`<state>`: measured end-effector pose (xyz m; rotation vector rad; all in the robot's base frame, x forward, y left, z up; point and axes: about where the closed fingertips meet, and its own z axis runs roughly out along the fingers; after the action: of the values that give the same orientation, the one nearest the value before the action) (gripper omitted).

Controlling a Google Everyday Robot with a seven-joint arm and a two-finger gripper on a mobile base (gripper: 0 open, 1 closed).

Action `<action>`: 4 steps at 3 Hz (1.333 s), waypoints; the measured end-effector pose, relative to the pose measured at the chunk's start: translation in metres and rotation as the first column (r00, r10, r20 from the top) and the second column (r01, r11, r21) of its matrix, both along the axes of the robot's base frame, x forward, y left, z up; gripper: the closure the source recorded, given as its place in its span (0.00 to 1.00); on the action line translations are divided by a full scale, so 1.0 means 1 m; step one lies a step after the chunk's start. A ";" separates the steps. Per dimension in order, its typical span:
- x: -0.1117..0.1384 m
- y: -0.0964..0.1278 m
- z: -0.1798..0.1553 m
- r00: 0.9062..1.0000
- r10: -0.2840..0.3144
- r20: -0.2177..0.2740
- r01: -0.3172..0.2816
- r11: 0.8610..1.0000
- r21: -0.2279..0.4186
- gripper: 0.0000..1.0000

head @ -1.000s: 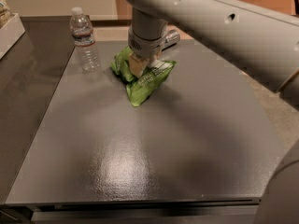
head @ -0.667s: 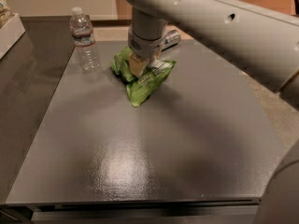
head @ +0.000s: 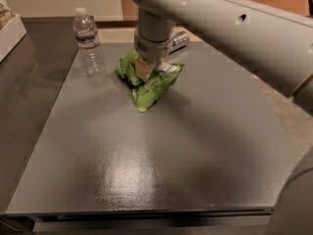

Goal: Pick green rice chip bag

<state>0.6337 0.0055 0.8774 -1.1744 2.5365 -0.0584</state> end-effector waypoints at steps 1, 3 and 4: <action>0.000 0.000 0.000 1.000 0.000 0.000 0.000 1.000 0.000 1.00; 0.000 0.000 0.000 1.000 0.000 0.000 0.000 1.000 0.000 1.00; -0.015 -0.004 0.028 0.999 0.016 -0.028 -0.013 0.997 0.079 1.00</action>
Offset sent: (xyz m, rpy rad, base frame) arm -0.0125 0.0002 0.0434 0.0631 0.0275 -0.0121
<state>0.6184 0.0014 0.9050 -1.1710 2.5298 0.0615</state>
